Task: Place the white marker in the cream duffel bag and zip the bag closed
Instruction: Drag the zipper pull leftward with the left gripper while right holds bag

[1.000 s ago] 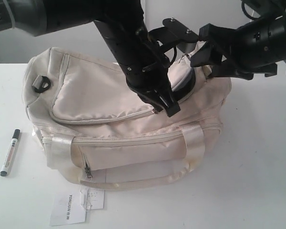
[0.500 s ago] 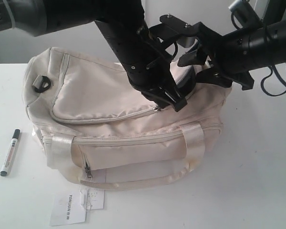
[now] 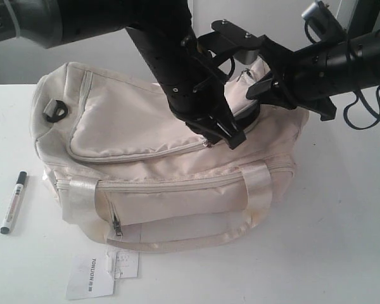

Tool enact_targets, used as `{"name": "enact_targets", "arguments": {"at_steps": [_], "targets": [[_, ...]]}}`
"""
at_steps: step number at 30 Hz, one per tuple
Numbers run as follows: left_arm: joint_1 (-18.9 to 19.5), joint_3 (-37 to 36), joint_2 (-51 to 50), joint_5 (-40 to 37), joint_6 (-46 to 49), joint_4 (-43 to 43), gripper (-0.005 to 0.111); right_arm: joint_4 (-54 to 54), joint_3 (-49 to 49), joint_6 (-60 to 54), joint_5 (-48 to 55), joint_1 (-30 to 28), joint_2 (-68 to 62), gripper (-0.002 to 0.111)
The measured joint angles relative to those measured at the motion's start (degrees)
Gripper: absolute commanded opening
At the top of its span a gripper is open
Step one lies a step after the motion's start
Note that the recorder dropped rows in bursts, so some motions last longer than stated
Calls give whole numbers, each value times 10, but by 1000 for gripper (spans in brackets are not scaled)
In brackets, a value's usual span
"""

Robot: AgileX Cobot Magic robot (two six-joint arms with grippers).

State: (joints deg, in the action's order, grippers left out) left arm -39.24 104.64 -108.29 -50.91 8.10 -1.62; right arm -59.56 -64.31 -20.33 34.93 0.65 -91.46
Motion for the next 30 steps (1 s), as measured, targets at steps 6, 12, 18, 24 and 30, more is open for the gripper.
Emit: {"name": "enact_targets", "arguments": {"at_steps": [6, 12, 18, 24, 30], "targets": [[0, 0, 0, -23, 0, 21, 0, 5, 0, -17, -7, 0, 0, 0], [0, 0, 0, -43, 0, 31, 0, 11, 0, -18, -11, 0, 0, 0], [0, 0, 0, -48, 0, 36, 0, 14, 0, -19, -12, 0, 0, 0], [0, 0, 0, -62, 0, 47, 0, 21, 0, -21, -12, 0, 0, 0], [0, 0, 0, -76, 0, 60, 0, 26, 0, -21, -15, 0, 0, 0]]}}
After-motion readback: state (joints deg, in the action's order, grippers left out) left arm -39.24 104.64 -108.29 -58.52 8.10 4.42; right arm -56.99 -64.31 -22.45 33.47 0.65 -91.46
